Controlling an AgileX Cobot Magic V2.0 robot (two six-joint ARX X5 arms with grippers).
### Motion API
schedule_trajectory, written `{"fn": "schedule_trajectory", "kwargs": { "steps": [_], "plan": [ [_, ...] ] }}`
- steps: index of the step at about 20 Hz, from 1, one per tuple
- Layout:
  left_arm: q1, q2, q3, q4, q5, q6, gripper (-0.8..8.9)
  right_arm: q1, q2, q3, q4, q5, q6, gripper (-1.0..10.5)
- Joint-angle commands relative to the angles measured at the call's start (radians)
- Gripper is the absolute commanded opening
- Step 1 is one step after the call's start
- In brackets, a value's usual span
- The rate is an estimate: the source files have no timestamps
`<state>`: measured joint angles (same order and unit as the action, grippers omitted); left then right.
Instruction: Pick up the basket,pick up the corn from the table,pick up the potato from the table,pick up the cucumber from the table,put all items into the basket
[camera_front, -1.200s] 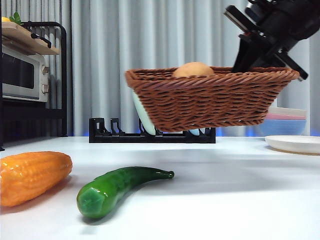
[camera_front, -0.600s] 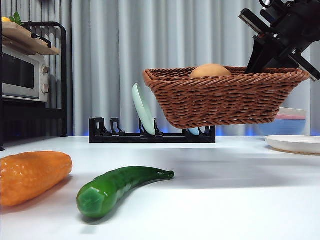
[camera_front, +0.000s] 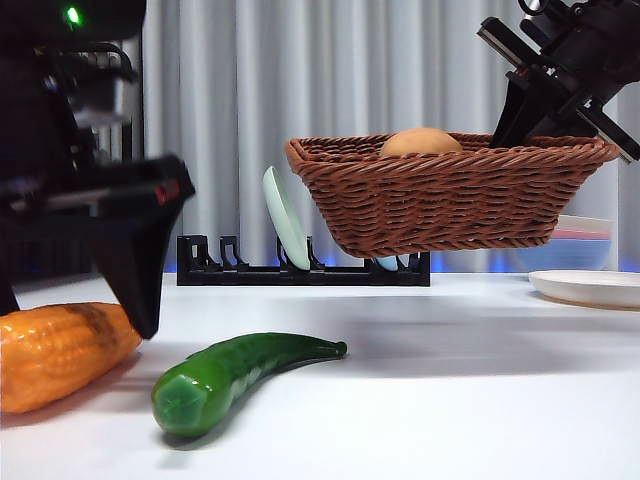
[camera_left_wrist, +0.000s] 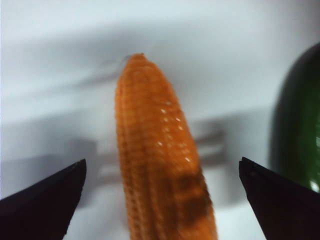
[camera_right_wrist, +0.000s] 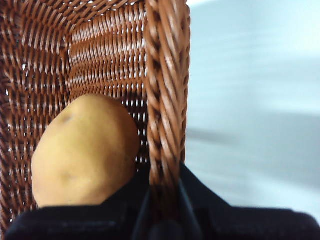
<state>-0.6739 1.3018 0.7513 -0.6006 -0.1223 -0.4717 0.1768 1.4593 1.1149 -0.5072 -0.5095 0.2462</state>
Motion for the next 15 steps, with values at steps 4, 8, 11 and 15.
{"fn": "schedule_trajectory", "kwargs": {
  "steps": [4,8,11,15],
  "plan": [
    [0.021,0.097,-0.01,0.043,0.023,0.091,0.62,0.0,0.003,0.01,0.016,-0.015,-0.002,-0.2],
    [0.019,0.067,-0.01,0.037,0.019,0.129,-0.08,0.0,0.003,0.01,0.017,-0.012,-0.005,-0.2],
    [0.002,-0.061,-0.01,-0.05,0.079,0.128,-0.08,0.0,0.003,0.01,0.017,-0.012,-0.005,-0.2],
    [-0.049,-0.315,0.073,-0.098,0.2,0.087,-0.08,0.001,0.003,0.01,0.016,-0.011,-0.004,-0.2]
  ]
}}
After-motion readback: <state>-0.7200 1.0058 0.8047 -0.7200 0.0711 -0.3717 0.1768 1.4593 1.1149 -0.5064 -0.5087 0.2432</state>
